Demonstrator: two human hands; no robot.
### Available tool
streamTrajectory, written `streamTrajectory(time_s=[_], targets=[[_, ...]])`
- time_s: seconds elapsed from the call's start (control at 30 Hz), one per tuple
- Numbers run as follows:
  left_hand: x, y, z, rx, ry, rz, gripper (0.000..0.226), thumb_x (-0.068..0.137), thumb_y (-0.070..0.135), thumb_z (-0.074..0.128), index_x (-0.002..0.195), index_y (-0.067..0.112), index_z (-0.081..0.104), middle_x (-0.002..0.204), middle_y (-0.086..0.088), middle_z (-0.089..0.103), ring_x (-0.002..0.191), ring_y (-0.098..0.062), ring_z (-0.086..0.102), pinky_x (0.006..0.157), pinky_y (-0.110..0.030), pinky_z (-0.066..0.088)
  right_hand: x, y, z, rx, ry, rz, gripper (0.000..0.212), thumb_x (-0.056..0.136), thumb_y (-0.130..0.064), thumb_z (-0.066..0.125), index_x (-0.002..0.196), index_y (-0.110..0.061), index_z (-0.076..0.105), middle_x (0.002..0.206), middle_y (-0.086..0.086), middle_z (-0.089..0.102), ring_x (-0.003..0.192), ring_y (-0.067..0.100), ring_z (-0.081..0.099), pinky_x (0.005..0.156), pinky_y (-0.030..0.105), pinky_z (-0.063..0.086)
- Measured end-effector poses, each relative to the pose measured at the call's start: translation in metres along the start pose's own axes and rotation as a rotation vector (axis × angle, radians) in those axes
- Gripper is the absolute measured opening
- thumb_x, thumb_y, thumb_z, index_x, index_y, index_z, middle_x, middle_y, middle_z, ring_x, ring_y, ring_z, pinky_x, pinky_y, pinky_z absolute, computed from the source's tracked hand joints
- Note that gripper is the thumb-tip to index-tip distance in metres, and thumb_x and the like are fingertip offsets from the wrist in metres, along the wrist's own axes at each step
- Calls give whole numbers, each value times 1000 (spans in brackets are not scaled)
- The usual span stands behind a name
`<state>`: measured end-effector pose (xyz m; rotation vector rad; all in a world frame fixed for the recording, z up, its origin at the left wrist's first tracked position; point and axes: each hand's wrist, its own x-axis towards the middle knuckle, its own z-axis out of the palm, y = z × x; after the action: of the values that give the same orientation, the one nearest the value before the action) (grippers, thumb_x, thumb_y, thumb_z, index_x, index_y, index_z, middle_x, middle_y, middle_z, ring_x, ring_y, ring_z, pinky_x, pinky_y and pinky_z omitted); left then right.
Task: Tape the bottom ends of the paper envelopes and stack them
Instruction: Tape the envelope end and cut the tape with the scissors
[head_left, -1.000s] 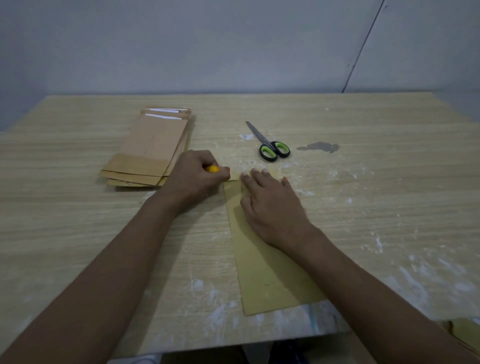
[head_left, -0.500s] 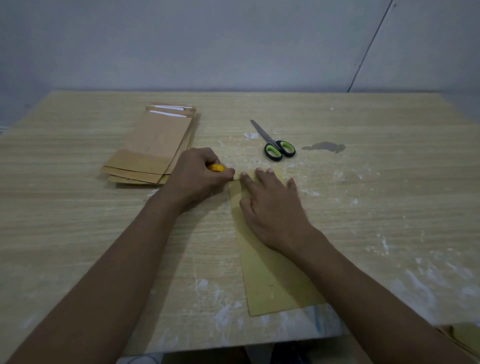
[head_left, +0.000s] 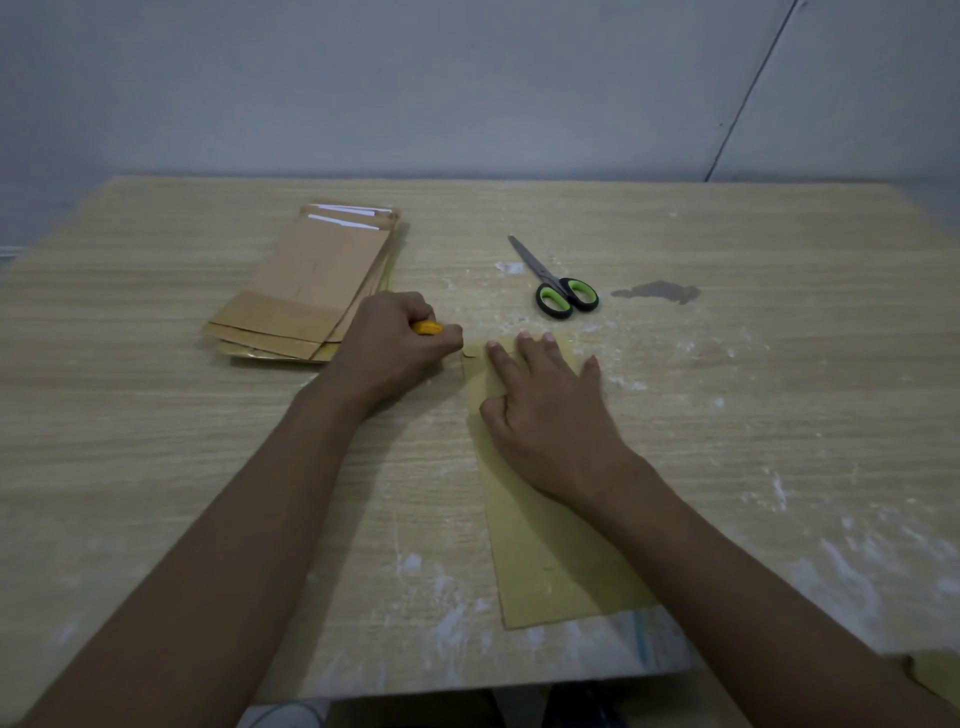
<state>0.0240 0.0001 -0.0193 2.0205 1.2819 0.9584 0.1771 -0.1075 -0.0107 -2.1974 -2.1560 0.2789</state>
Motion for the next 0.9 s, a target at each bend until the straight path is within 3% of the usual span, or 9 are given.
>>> streamTrajectory(time_s=[0.17, 0.3, 0.43, 0.67, 0.8, 0.9], targets=[[-2, 0, -2, 15, -15, -8, 37, 82, 24, 75, 58, 8, 53, 54, -4, 47, 49, -8, 39, 52, -27, 35, -2, 0, -1, 44, -15, -19, 62, 102, -39, 24, 157, -36, -5, 165, 7, 5, 152, 29, -2, 117, 62, 1], [-2, -1, -3, 14, -37, 10, 38, 84, 26, 74, 58, 9, 52, 53, -1, 48, 47, -4, 40, 51, -25, 36, 0, -1, -2, 5, -28, -21, 57, 103, -39, 23, 157, -38, 4, 165, 10, 5, 152, 31, -2, 116, 65, 2], [-2, -2, -4, -2, -56, 8, 42, 86, 27, 74, 54, 15, 49, 43, 9, 44, 43, -2, 41, 45, -14, 31, 0, -3, -3, -23, -35, -18, 57, 103, -39, 23, 157, -37, 6, 164, 11, 6, 152, 32, -1, 114, 68, 6], [-3, -1, -6, -5, -60, 27, 44, 87, 27, 73, 55, 7, 49, 48, 5, 39, 45, -5, 37, 45, -17, 29, 0, -4, -1, -5, -27, -8, 58, 103, -39, 23, 156, -39, 2, 164, 11, 5, 152, 33, -3, 114, 68, 4], [-5, -1, -7, 12, -71, 32, 48, 88, 35, 72, 55, 9, 49, 49, 5, 37, 47, -6, 37, 46, -19, 28, -2, -3, 0, -34, -8, -16, 57, 103, -41, 22, 157, -36, 5, 165, 9, 5, 152, 30, 0, 115, 65, 7], [-6, -1, -7, -3, -71, 13, 47, 88, 35, 72, 55, 11, 48, 49, 5, 37, 46, -5, 37, 45, -18, 29, -5, 0, 2, 6, 24, 7, 62, 102, -40, 23, 158, -23, 6, 166, 3, 2, 153, 23, -1, 119, 58, 6]])
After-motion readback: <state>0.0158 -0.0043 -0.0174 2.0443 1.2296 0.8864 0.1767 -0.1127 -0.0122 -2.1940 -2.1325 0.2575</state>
